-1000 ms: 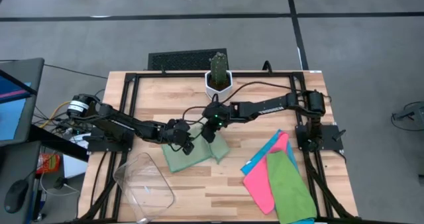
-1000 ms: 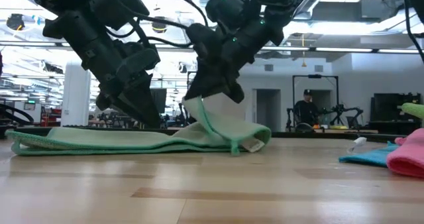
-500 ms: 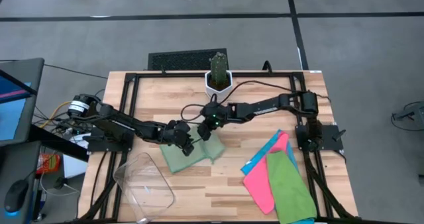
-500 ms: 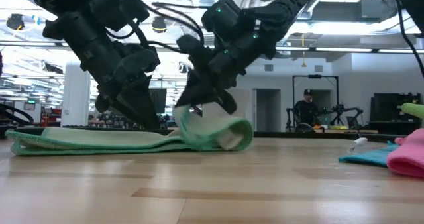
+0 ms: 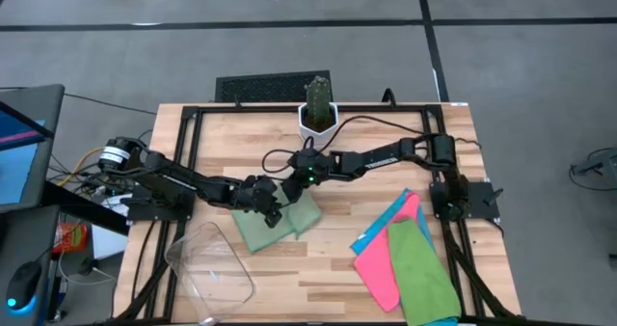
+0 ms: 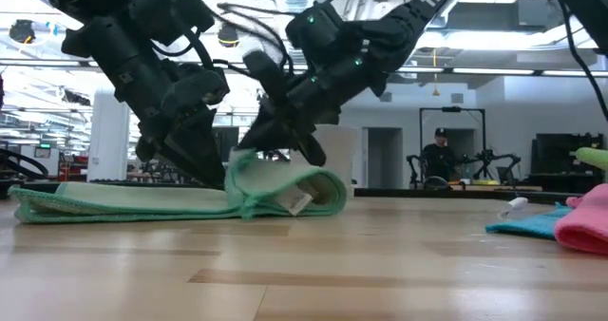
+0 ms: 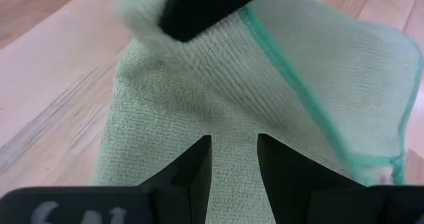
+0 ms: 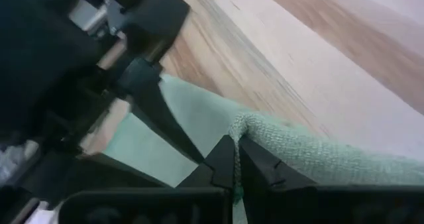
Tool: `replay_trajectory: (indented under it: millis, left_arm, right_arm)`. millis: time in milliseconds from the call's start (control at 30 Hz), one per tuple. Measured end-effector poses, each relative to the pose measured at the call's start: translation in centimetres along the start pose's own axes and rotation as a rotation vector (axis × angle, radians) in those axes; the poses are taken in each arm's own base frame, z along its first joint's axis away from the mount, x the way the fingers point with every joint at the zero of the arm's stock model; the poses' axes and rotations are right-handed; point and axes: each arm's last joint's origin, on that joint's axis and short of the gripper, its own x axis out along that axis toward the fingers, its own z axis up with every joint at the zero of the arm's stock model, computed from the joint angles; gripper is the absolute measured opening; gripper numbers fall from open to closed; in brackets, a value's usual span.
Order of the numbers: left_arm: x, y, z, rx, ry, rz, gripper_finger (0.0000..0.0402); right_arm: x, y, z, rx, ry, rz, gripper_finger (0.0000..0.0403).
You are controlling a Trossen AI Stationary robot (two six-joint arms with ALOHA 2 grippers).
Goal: Fold microfiber towels
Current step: Fold the light green microfiber cloth
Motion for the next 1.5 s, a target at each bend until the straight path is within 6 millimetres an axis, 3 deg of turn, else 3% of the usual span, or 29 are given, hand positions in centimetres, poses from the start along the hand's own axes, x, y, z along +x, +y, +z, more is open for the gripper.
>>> replay_trajectory:
  millis: [233,567,800,1000,1100,1267,1500]
  left_arm:
    - [0.0,-0.1,0.0,-0.003,0.021,-0.030,0.0114]
    - [-1.7,-1.4,1.4,-0.013,0.120,-0.125,0.0114]
    - [-3.9,-1.3,2.8,-0.021,-0.009,-0.073,0.0114]
    - [-3.5,-0.8,2.7,-0.030,-0.099,0.034,0.0114]
    - [-2.6,-0.9,2.5,-0.024,-0.114,0.019,0.0114]
    - [-0.8,-1.0,1.8,0.000,-0.088,0.042,0.0114]
    - [1.0,-0.6,0.6,0.035,-0.005,0.098,0.0114]
  right_arm:
    - [0.4,0.0,-0.3,-0.003,0.025,0.037,0.0068]
    - [0.2,0.0,0.1,-0.021,0.034,0.113,0.0170]
    - [-2.3,0.7,2.0,-0.059,0.016,0.130,0.0207]
    - [-6.1,0.7,3.1,-0.144,0.072,0.021,0.0201]
    - [-7.1,1.2,1.7,-0.174,0.116,0.020,0.0196]
    - [-7.2,1.1,-3.2,-0.165,0.207,-0.019,0.0189]
    - [-5.0,1.6,-7.1,-0.205,0.188,-0.038,0.0178]
